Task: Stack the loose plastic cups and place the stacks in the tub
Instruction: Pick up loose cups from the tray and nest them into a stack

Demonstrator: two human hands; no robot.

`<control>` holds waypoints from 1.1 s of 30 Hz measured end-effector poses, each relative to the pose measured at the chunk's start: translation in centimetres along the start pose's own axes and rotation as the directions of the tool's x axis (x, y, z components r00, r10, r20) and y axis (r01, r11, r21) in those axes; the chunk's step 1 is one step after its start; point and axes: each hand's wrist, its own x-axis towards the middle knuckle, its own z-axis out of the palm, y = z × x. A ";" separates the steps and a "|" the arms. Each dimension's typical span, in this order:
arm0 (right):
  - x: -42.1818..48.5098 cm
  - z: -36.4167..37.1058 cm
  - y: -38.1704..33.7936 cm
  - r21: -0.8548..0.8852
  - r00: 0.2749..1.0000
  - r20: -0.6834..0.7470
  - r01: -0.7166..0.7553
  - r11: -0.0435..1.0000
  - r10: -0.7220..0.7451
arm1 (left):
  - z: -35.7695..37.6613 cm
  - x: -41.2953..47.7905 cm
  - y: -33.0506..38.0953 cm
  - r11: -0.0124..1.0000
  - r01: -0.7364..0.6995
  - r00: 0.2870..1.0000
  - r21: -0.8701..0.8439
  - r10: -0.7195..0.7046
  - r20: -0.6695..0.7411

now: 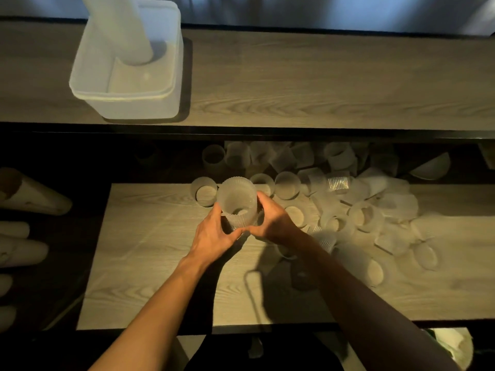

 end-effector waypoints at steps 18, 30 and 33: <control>-1.3 1.4 1.0 -0.094 0.998 -0.019 0.061 0.994 -0.063 | 1.1 -0.9 -0.4 0.997 0.082 0.996 -0.013 -0.082 0.025; -4.0 -5.6 2.2 -0.131 0.997 -0.068 0.029 0.991 -0.039 | 2.7 0.5 5.4 0.993 -0.113 0.988 -0.020 0.115 0.104; -4.3 -6.2 2.9 -0.138 0.999 -0.046 -0.022 0.990 0.016 | 3.5 0.6 5.8 0.993 -0.120 0.986 -0.022 0.121 0.117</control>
